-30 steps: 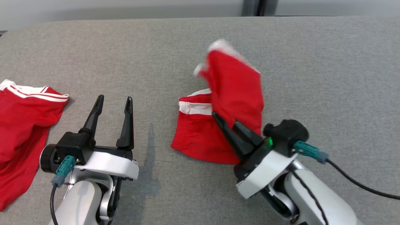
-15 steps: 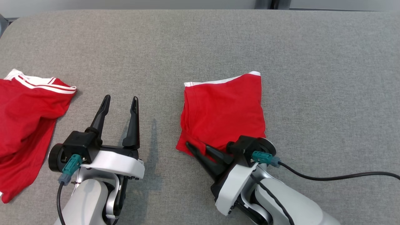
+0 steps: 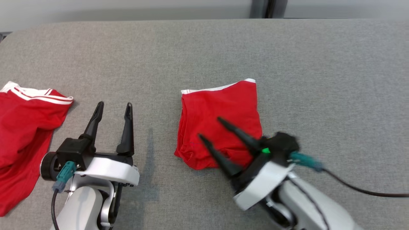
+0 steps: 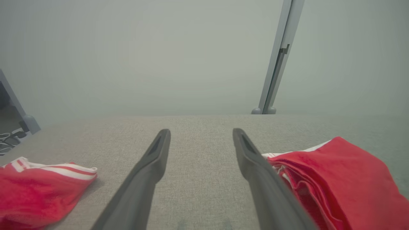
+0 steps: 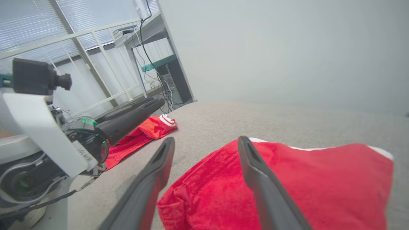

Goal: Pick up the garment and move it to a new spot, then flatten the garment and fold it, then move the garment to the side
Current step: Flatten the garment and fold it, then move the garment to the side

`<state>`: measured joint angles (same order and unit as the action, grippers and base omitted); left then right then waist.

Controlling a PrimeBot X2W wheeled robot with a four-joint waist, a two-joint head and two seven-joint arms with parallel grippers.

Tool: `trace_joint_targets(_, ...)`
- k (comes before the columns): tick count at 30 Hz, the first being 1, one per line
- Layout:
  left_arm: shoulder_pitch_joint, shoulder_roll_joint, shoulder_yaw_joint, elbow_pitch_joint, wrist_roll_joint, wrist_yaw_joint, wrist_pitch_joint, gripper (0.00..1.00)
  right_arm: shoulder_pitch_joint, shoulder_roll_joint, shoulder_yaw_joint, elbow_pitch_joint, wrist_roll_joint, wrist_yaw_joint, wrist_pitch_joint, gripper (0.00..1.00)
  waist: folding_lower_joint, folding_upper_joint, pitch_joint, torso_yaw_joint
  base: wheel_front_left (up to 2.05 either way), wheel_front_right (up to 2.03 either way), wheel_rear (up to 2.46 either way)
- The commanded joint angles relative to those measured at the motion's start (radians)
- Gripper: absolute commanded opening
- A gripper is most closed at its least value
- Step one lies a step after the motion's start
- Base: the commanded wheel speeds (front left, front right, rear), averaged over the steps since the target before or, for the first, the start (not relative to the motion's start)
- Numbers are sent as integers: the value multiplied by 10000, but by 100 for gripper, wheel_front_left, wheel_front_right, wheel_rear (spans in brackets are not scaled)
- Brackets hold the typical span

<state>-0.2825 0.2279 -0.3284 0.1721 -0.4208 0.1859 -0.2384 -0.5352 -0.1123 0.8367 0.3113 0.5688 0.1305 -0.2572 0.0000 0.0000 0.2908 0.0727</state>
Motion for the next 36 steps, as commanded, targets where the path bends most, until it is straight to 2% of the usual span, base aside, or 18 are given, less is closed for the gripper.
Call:
trace_joint_targets(1, 91, 81, 88, -42, 46, 58, -65, 100, 271, -176, -443, -228, -114, 3, -84, 100, 0, 0, -124, -101, 0, 0, 0)
trace_joint_targets(6, 335, 226, 238, -294, 89, 245, -91, 100, 1246, -537, -2970, -1256, -850, 3, -98, 100, 0, 0, -400, -297, 0, 0, 0)
trace_joint_targets(11, 544, 384, 337, -800, 190, 302, -167, 100, 2122, -777, -5260, -1777, -1694, 3, 56, 100, 0, 0, -727, -438, 0, 0, 0)
trace_joint_targets(19, 987, 759, 295, -1302, 352, 425, 64, 100, 3476, -975, -7720, -2420, -2539, 3, 902, 100, 0, 0, -1157, -494, 0, 0, 0)
trace_joint_targets(25, 1236, 854, 235, -1464, 329, 506, 177, 100, 4187, -764, -8480, -2890, -2751, 3, 1257, 100, 0, 0, -1232, -420, 0, 0, 0)
trace_joint_targets(36, 1140, 862, 130, -1506, 284, 537, 262, 100, 4381, -647, -8667, -3279, -2817, 3, 1553, 100, 0, 0, -1178, -354, 0, 0, 0)
